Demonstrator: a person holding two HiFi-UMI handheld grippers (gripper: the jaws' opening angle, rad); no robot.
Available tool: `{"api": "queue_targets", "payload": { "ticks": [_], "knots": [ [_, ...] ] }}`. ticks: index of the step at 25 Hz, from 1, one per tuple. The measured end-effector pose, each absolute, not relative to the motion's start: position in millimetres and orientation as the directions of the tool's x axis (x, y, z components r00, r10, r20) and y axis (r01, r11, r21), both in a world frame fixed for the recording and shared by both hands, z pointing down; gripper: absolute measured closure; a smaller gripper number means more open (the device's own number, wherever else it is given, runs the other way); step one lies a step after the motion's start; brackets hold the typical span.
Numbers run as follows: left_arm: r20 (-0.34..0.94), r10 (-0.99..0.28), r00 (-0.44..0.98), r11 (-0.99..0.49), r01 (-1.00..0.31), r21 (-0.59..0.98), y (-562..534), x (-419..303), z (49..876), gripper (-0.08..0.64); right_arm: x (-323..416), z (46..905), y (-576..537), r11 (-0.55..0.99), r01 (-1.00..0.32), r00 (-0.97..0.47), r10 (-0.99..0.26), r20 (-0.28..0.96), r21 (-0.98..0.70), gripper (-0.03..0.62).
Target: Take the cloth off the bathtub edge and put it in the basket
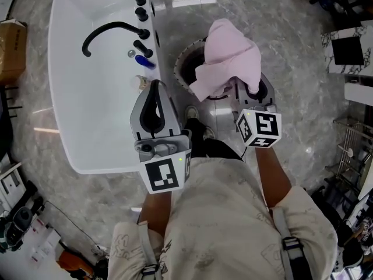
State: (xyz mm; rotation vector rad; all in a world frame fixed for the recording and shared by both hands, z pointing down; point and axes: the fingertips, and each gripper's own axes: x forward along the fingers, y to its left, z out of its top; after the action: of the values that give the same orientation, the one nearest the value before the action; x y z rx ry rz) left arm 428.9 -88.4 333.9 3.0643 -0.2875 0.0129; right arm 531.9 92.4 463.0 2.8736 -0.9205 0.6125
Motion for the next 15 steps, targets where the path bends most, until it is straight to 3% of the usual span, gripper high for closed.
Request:
{"api": "queue_targets", "payload": {
  "ticks": [7,15],
  "knots": [
    [0.048,-0.173,0.984,-0.981,-0.177,0.083,-104,443,354,0.557,543,554,78,-0.852,-0.498,0.666,-0.496,0.557,-0.163,0.477],
    [0.077,-0.151,0.985,-0.982,-0.159,0.103,-114,456,371,0.557,540,637,71,-0.871,-0.467,0.57,-0.428,0.701,-0.153,0.477]
  ]
}}
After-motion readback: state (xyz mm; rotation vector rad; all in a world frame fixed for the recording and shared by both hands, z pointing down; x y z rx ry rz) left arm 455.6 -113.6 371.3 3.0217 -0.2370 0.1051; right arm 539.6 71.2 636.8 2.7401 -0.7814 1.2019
